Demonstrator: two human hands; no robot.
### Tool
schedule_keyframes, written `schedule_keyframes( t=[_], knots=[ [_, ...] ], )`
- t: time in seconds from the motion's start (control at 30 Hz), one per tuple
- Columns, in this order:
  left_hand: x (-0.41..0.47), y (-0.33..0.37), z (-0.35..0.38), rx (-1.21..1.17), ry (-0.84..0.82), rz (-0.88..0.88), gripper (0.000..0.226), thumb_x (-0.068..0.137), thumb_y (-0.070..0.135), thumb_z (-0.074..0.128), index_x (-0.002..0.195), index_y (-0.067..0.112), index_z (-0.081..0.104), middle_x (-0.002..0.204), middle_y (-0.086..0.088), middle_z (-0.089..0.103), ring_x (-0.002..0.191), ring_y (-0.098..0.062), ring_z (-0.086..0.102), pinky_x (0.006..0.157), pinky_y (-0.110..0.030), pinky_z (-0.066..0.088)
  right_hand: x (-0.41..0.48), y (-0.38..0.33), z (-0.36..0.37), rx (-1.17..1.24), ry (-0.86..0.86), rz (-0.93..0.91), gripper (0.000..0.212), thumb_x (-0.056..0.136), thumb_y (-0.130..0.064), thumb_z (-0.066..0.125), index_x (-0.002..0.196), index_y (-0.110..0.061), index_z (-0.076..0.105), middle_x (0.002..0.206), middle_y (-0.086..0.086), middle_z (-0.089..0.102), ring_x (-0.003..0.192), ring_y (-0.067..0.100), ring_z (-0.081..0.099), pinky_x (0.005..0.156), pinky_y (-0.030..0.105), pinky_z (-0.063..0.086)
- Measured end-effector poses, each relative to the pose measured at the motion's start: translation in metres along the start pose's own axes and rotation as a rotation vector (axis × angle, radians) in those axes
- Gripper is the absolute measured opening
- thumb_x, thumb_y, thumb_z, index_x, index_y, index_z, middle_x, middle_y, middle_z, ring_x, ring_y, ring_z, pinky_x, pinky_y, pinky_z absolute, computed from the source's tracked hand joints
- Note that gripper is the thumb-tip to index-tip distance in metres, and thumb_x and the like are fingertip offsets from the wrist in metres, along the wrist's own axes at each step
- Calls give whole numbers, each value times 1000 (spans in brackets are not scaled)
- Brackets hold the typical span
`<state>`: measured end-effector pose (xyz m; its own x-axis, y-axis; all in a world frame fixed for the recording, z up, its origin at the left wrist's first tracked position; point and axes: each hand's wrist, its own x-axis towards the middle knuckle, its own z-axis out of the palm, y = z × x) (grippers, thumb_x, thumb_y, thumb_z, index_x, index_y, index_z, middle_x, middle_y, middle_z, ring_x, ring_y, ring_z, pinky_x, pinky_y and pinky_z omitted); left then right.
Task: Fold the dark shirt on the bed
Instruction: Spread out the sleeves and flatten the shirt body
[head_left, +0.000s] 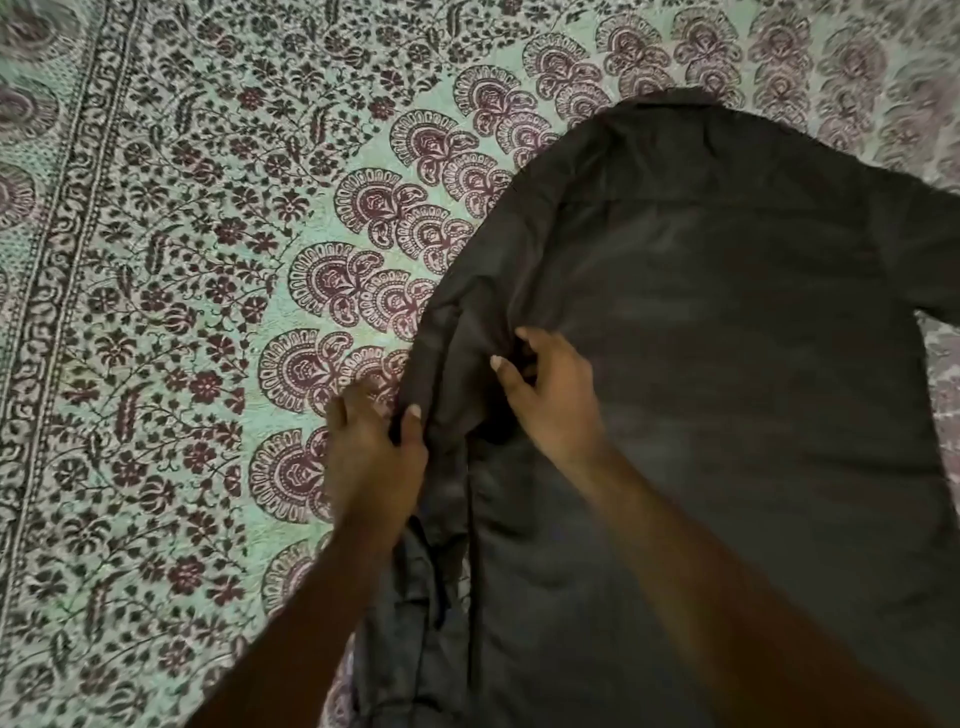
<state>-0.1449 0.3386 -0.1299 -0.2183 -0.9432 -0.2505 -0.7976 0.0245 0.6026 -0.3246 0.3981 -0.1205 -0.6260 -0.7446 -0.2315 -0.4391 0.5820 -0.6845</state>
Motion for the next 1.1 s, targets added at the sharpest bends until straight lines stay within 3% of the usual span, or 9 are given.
schedule_keyframes(
  t=[0.17,0.33,0.47,0.57,0.67,0.77,0.87,1.0,1.1],
  knots=[
    [-8,-19,-39,-3,-118,-52,17,103,29,61,91,18,56,89,-14,68,86,-36,65,70,-39,44,-35,-22,27,198,59,319,57,87,-46,76,134,-15,64,95,3,76,95,19,72,95,31,54],
    [75,-13,-107,-74,159,6,31,107,33,54,114,3,60,94,-12,66,89,-26,63,75,-34,44,-51,-54,48,363,159,457,26,92,-29,76,115,-20,70,87,-13,68,83,1,64,67,5,42],
    [125,-44,-130,-108,-344,-181,64,87,72,63,109,12,70,108,-17,72,101,-34,69,93,-42,55,-51,-95,66,357,116,432,37,90,-32,69,124,-20,67,104,9,76,104,29,69,83,32,51],
    [102,-71,-134,-4,-641,-111,27,96,36,73,88,10,73,77,-8,68,70,-11,66,70,-28,46,-49,-120,88,353,43,417,27,93,-24,71,117,-12,68,100,9,73,96,26,65,75,26,40],
    [81,-87,-141,-259,-521,-98,20,103,16,63,85,13,69,79,-3,67,71,-8,65,63,-23,47,-40,-141,114,451,15,420,25,93,-26,76,115,-15,68,105,4,75,104,23,69,83,27,48],
    [100,-92,-159,-360,-233,-107,34,105,36,60,78,16,66,83,-10,68,77,-28,64,69,-35,51,-21,-159,130,790,119,527,23,92,-31,77,110,-39,65,121,5,74,114,28,70,103,48,55],
    [137,-89,-184,-437,-169,-79,39,101,42,65,88,5,74,92,-20,74,89,-37,72,87,-48,60,3,-181,138,1096,76,572,31,99,-27,70,124,-40,56,126,11,71,112,30,71,99,49,55],
    [180,-82,-217,-655,-653,-231,32,96,42,66,117,18,71,121,-9,75,117,-28,68,108,-51,50,16,-213,154,1184,-22,673,20,100,-22,69,119,-20,62,106,9,72,68,12,72,79,36,58],
    [198,-105,-240,-168,-948,-62,42,78,36,82,114,18,74,109,-3,78,111,-30,69,95,-41,50,18,-229,172,1142,-35,724,23,99,-20,71,116,-7,65,103,7,75,82,15,74,74,34,59]
  ],
)
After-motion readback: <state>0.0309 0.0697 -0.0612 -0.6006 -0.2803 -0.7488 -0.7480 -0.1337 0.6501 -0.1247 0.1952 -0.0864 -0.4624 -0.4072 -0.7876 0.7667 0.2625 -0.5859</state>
